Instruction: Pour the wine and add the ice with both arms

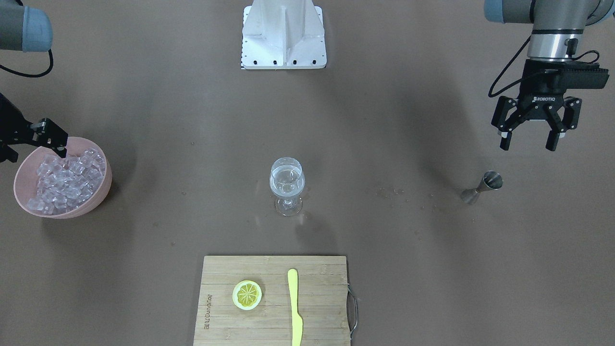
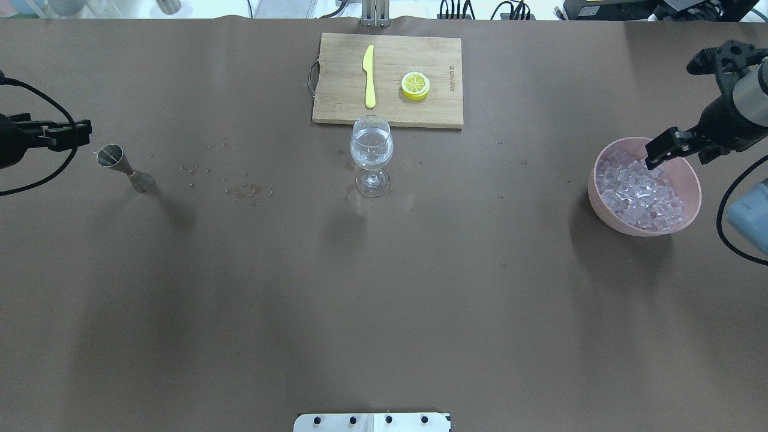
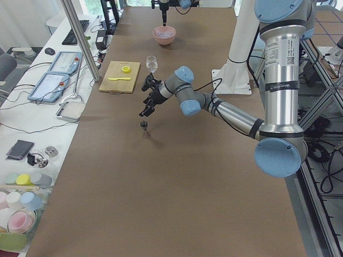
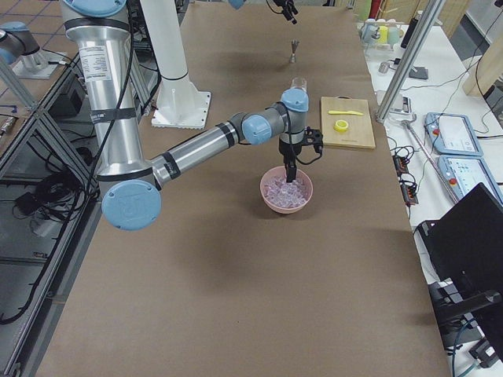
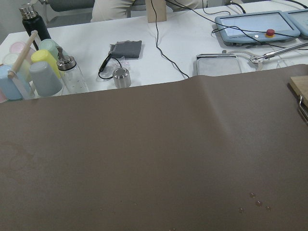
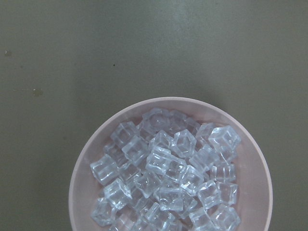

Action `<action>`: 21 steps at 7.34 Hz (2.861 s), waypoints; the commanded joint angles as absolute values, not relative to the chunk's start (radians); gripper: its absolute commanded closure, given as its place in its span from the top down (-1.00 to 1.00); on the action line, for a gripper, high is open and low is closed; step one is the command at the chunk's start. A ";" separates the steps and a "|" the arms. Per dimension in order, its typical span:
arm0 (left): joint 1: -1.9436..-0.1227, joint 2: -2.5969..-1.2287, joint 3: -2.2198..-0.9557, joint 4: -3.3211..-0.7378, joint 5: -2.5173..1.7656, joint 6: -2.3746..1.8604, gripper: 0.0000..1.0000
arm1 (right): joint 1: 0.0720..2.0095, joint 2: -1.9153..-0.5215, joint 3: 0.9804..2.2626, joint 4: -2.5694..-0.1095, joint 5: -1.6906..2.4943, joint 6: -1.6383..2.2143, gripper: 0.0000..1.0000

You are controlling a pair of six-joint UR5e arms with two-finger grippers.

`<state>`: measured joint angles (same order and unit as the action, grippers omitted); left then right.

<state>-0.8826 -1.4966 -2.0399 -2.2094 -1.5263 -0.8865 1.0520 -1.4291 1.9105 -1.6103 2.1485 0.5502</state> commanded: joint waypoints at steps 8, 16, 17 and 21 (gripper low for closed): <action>-0.902 -1.506 -2.037 -2.204 -1.534 -0.885 0.97 | 0.989 -1.345 1.731 -1.611 2.111 0.485 0.81; -0.907 -1.513 -2.037 -2.203 -1.534 -0.885 0.97 | 0.991 -1.356 1.721 -1.612 2.118 0.492 0.52; -0.907 -1.513 -2.037 -2.203 -1.534 -0.885 0.97 | 0.989 -1.356 1.720 -1.614 2.120 0.492 0.50; -0.908 -1.513 -2.037 -2.203 -1.534 -0.885 0.97 | 0.966 -1.348 1.715 -1.614 2.135 0.508 -0.22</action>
<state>-0.9080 -1.5125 -2.0371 -2.2034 -1.5340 -0.8851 0.9754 -1.3501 1.7144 -1.6137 2.1337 0.5003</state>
